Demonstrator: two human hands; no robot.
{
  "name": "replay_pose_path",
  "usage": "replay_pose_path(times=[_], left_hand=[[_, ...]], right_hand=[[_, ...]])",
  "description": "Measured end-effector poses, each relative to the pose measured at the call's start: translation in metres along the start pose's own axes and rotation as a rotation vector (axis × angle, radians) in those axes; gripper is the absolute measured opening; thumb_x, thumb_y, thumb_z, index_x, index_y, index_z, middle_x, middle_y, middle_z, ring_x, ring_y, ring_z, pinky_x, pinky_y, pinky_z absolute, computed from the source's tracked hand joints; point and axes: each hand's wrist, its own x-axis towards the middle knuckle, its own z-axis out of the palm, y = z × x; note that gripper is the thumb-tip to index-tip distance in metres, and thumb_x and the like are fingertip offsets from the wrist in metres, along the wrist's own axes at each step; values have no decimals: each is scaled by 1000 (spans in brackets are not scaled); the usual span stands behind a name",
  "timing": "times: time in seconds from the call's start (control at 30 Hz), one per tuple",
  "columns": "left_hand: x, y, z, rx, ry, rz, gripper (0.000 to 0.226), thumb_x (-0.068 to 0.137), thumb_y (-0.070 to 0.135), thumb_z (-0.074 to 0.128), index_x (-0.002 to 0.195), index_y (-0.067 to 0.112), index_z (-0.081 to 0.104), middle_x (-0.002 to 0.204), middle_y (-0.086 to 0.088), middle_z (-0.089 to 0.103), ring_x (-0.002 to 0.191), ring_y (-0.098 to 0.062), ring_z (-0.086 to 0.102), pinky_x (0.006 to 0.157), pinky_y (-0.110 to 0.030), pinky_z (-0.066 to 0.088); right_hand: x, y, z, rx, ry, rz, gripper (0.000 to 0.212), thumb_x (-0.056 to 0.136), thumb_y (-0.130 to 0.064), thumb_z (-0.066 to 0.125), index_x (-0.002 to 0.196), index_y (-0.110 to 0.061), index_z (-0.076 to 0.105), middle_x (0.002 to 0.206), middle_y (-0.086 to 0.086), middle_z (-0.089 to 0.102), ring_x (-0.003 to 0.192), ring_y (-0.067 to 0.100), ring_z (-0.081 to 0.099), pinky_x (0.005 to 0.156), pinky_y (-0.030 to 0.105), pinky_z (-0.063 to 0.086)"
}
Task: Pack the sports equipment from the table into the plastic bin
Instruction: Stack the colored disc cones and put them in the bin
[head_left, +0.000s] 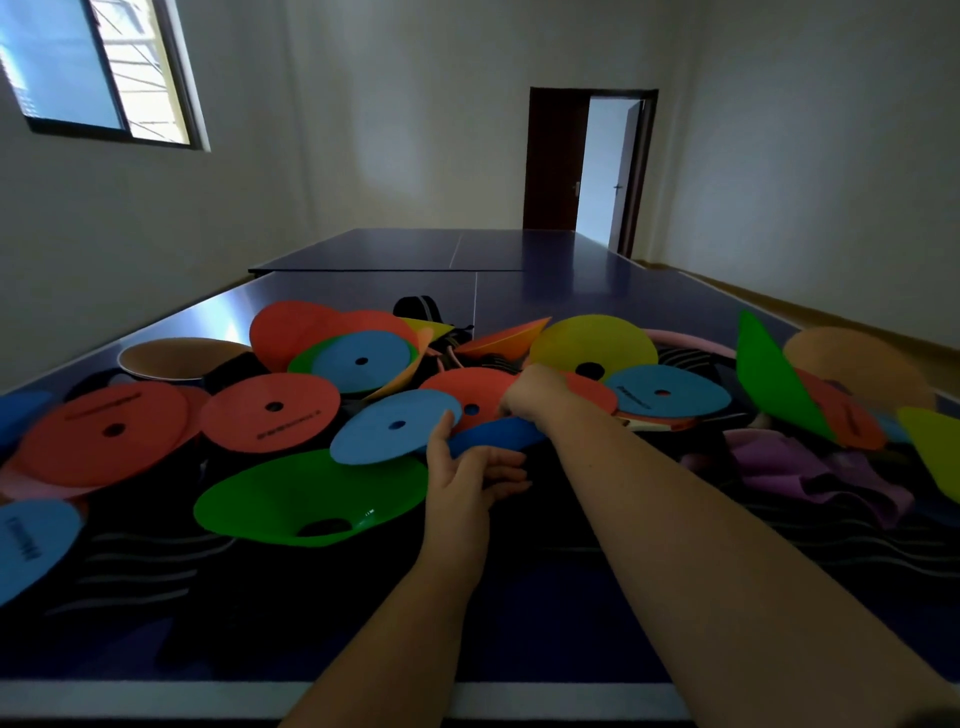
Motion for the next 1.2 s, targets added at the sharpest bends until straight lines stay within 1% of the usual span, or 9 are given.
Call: replay_pose_path(times=[0.17, 0.43, 0.6, 0.7, 0.83, 0.93, 1.0, 1.1, 1.2], left_hand=[[0, 1, 2, 15, -1, -3, 65, 98, -2, 42, 152, 30, 23, 85, -16, 72, 74, -25, 67, 73, -36, 59], [-2, 3, 3, -23, -34, -82, 54, 106, 17, 40, 153, 35, 21, 102, -20, 74, 95, -34, 72, 87, -45, 57], [-7, 36, 20, -373, -13, -211, 78, 83, 57, 58, 149, 19, 38, 132, -15, 62, 121, -25, 60, 108, -40, 43], [-6, 67, 22, -521, -44, -188, 57, 94, 49, 54, 137, 12, 52, 127, -15, 66, 118, -28, 63, 104, -44, 46], [-4, 101, 4, -444, 189, -164, 38, 102, 11, 50, 140, 5, 44, 102, -11, 66, 94, -26, 65, 96, -48, 50], [0, 125, -23, -385, 307, -118, 45, 104, 8, 47, 147, 6, 38, 123, -12, 61, 88, -22, 61, 84, -44, 51], [5, 133, -47, -331, 369, -77, 43, 104, 10, 47, 147, 6, 41, 122, -11, 63, 86, -21, 62, 74, -38, 51], [3, 144, -71, -303, 400, -37, 44, 105, 11, 45, 148, 7, 39, 97, -4, 61, 84, -20, 62, 83, -41, 50], [-2, 149, -84, -304, 437, -30, 44, 105, 10, 46, 148, 6, 39, 111, -9, 61, 85, -20, 61, 89, -43, 49]], right_hand=[[6, 4, 4, 320, 76, 55, 33, 94, -22, 62, 116, 3, 63, 118, 23, 66, 106, 36, 64, 79, 42, 52], [-37, 1, -31, 985, 566, -147, 16, 102, -22, 48, 115, -18, 55, 108, 2, 62, 93, 21, 61, 72, 34, 50], [-60, 4, -48, 1396, 285, -60, 16, 98, -8, 55, 111, -17, 56, 104, 6, 64, 86, 17, 63, 75, 36, 55], [-69, 0, -47, 1254, 94, -83, 25, 94, -8, 60, 117, -19, 61, 116, 11, 64, 87, 20, 62, 66, 32, 54], [-75, -20, -35, 1056, -86, -146, 19, 95, -18, 61, 114, -20, 61, 109, 8, 67, 89, 21, 64, 70, 34, 55], [-74, -40, -19, 486, 64, -352, 12, 94, -24, 61, 105, -18, 66, 100, 3, 66, 94, 23, 63, 81, 39, 52], [-77, -57, -5, 154, 7, -503, 28, 94, -18, 60, 121, -13, 63, 114, 7, 64, 101, 25, 59, 86, 38, 49], [-81, -72, 16, -163, -229, -597, 61, 90, -18, 61, 148, -21, 43, 142, 7, 51, 118, 33, 52, 108, 57, 38], [-76, -76, 37, -457, -169, -596, 49, 95, -15, 55, 143, -17, 46, 140, 12, 53, 124, 34, 49, 111, 55, 31]])
